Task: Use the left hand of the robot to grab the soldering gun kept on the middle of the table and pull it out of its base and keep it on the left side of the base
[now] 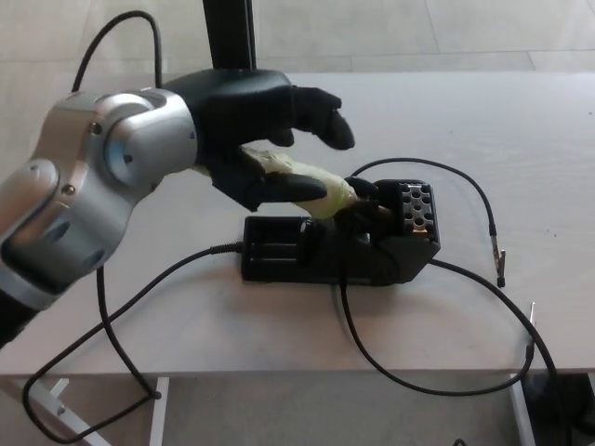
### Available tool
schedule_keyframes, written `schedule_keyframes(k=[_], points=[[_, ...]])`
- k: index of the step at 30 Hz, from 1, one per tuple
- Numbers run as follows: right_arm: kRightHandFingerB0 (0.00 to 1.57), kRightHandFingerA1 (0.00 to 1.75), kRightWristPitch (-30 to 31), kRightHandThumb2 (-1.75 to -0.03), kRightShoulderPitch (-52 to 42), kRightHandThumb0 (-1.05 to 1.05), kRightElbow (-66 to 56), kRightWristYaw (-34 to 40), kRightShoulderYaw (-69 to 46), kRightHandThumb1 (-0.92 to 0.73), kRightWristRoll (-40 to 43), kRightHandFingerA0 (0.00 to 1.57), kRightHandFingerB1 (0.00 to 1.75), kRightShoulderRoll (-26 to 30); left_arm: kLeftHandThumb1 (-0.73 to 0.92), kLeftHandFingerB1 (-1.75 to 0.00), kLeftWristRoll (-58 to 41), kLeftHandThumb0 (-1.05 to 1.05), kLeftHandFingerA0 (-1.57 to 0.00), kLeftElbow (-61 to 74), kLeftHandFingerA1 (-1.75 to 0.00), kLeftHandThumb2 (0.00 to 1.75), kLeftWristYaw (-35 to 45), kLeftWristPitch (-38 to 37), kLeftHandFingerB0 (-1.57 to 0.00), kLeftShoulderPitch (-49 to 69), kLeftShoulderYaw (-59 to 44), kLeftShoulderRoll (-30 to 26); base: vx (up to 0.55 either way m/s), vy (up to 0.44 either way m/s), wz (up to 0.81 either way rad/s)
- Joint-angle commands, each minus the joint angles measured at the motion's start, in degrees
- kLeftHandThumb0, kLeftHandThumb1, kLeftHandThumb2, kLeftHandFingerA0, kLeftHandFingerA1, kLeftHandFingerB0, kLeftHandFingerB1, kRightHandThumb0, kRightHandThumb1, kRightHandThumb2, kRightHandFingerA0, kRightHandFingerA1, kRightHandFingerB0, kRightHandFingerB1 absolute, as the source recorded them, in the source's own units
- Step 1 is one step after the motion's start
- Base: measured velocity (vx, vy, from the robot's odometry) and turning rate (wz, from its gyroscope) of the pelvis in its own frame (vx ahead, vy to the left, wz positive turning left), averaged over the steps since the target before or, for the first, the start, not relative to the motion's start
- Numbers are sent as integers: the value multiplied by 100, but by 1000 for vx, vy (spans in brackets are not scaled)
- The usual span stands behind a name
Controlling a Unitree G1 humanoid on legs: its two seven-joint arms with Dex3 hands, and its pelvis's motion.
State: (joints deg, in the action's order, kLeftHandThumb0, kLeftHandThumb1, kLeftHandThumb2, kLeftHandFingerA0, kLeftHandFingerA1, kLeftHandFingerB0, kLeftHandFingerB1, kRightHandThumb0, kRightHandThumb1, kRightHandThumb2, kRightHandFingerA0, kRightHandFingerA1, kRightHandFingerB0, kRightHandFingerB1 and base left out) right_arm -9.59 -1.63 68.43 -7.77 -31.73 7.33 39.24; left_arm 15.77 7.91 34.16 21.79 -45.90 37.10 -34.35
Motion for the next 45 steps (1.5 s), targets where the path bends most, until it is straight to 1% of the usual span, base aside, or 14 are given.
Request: schedule_keyframes(k=[1,2,3,5,6,12,14,17,19,20,21,26,33,45], points=[[38,84,-110,-59,7,-48,-17,-27,32,-63,108,64,34,159,73,-50,1010,-84,-27,-106,-60,96,274,-479,-32,71,301,-362,0,0,0],[38,82,-91,-59,21,-49,-21,-14,74,-63,65,63,34,176,92,-42,1138,-78,-33,-138,-57,69,222,-645,-38,71,345,-431,0,0,0],[38,86,-99,-58,25,-49,-16,-15,76,-61,66,67,34,176,77,-54,1292,-78,-31,-144,-59,117,207,-713,-35,53,413,-487,0,0,0],[40,91,-177,-59,43,-49,31,19,98,-62,40,70,35,172,89,-40,1771,-75,-39,-186,-51,67,-68,-1001,-43,89,574,-645,0,0,0],[40,91,-165,-58,51,-52,31,27,106,-62,35,72,33,176,72,-54,1808,-74,-32,-193,-59,113,-114,-1030,-36,110,571,-656,0,0,0],[40,103,-163,-58,80,-49,18,59,179,-61,-3,77,35,205,80,-40,2647,-71,-42,-457,-46,64,-859,-1407,-49,230,774,-826,0,0,0],[32,91,-137,-84,109,-57,44,64,201,-46,-12,77,49,222,62,-58,2836,-68,-26,-571,-54,103,-1093,-1453,-45,287,845,-819,0,0,0],[33,82,-130,-84,118,-54,37,76,228,-48,-25,69,49,237,75,-36,3572,-70,-33,-651,-49,63,-1508,-1529,-41,285,1171,-886,0,0,0],[40,85,-131,-58,125,-51,34,76,225,-59,-21,70,35,251,57,-50,3921,-69,-39,-719,-63,98,-1925,-1747,-30,255,1317,-961,0,0,0],[33,81,-182,-84,108,-54,32,88,262,-48,-65,68,49,256,66,-38,4289,-63,-54,-736,-67,60,-2476,-1969,-39,242,1462,-1046,0,0,0],[41,78,-166,-59,119,-50,39,100,258,-61,-59,69,35,255,51,-51,4342,-59,-62,-766,-77,89,-2685,-1993,-33,260,1480,-1033,0,0,0],[33,91,-143,-84,158,-55,35,34,187,-46,36,77,50,247,54,-46,4689,-27,-106,-1066,-142,62,-3993,-2323,-54,218,1677,-1018,0,0,0],[43,100,-256,-57,167,-47,48,113,199,-62,1,77,34,241,51,-108,4862,-28,-90,-1322,-161,72,-4854,-2385,-95,305,1797,-1037,0,0,0],[46,113,-195,-59,187,-42,28,270,194,-63,-17,80,37,255,65,-93,4423,-42,-95,-1673,-164,69,-5447,-2880,-89,232,1546,-1109,0,0,0]])
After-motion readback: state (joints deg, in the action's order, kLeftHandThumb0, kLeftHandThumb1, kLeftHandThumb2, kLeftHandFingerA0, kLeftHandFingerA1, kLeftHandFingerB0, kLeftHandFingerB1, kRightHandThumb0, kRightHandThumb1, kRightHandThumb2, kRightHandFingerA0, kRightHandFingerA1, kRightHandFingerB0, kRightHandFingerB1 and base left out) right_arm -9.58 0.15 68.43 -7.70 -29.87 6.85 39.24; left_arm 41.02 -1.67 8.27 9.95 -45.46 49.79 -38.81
